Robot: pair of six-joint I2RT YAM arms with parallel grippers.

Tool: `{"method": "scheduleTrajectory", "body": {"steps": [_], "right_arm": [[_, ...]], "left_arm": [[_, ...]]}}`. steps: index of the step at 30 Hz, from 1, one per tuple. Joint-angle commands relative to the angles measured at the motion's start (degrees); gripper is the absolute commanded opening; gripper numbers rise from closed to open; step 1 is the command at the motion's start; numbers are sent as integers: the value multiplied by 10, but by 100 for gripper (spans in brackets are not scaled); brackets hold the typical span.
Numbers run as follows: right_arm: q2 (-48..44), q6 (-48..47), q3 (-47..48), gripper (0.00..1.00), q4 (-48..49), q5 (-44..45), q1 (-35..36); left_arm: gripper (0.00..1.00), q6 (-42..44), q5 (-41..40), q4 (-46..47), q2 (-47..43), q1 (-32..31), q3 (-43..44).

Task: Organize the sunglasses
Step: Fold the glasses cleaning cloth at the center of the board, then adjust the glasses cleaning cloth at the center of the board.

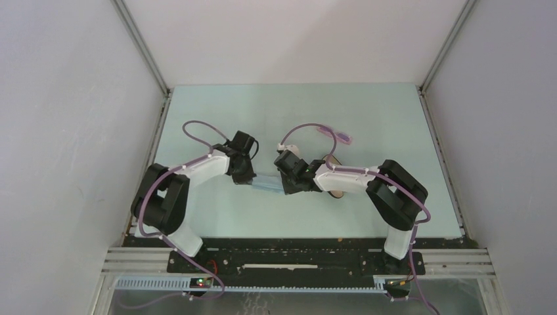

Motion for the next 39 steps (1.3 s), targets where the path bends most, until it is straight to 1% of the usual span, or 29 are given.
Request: {"method": "scheduleTrajectory", "body": {"steps": [1,5,6,10,11,13,15,16,19,24,25,29,31,32,35,38,39], "right_arm": [[5,3,-14,0,-16,25,-1],[7,4,-15,0,-16,25,-3],[7,3,-16,1,-16,25,-3],[3,4,-16,11,-17,25,-5],[0,5,-17,13,-17,25,-6],[-10,5,-18,17,-16,22,-8],[-18,0,-19,20,-16,21,-9],[-23,-3,-18,23,-18,23,-9],[-43,-8,-19,27,-25,25,-14],[-86,-10,-29,30,-18,4,-45],[-92,-9,-32,30,-15,-4,-54],[-98,-7,-37,30,-5,-24,-81],[-93,-6,-37,30,3,-38,-89],[-91,-6,-37,30,8,-45,-92],[-81,-8,-36,30,20,-70,-103],[-67,-29,-19,32,7,-95,-111],[-62,-41,-11,32,0,-105,-111]], "left_arm": [[0,-4,-38,1,14,2,-10],[0,-6,-34,7,22,2,-10],[2,-7,-34,7,23,2,-9],[18,-10,-34,7,17,2,-10],[23,-12,-36,6,12,2,-10],[35,-20,-49,-2,1,2,-10],[41,-19,-56,-4,-12,2,-11],[43,-19,-59,-7,-17,2,-9],[43,-14,-71,-15,-32,2,0],[44,6,-70,0,-63,2,1],[45,14,-60,13,-71,2,-3],[55,25,-16,61,-88,2,-16],[56,32,-1,72,-76,2,-10],[56,36,3,72,-67,2,-5],[48,51,10,64,-41,2,12],[40,66,22,68,-40,2,9],[39,74,25,70,-44,2,2]]}}
